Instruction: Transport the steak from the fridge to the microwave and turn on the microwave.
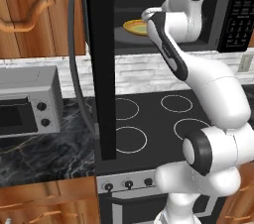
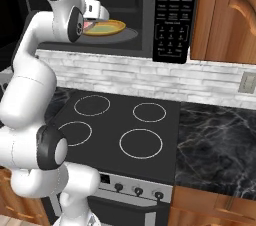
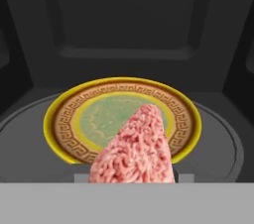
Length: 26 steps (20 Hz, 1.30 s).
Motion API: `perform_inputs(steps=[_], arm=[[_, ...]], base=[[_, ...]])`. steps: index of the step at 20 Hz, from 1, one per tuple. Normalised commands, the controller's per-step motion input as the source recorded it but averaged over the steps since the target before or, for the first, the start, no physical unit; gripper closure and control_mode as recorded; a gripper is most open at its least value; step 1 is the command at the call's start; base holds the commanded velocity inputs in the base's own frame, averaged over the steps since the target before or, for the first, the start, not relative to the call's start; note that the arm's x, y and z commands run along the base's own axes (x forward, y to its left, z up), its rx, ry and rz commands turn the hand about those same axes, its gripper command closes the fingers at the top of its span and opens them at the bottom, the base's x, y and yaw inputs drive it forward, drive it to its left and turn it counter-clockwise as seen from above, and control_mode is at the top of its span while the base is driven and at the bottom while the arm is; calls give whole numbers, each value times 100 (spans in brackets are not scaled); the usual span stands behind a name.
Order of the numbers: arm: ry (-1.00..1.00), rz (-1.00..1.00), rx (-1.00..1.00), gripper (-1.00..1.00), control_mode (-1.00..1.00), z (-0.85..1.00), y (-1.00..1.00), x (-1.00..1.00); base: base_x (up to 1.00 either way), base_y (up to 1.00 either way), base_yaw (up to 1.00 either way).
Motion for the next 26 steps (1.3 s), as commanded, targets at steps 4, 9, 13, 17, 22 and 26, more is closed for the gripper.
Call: perform_inputs(steps=[4,9,13,17,22,26], arm=[[0,0,-1,100,-100,-5,2,38],[1,0,-3,100,-100,-10,8,38],[0,0,-2,100,-100,-14,5,38],[4,0,0,100,-100,-1,1,35],[5,0,0,100,-100,-1,0,41],[5,0,0,100,-100,-10,1,37]], base=[[0,0,0],[0,0,0],[0,0,0],[0,0,0],[0,0,0],[0,0,0]])
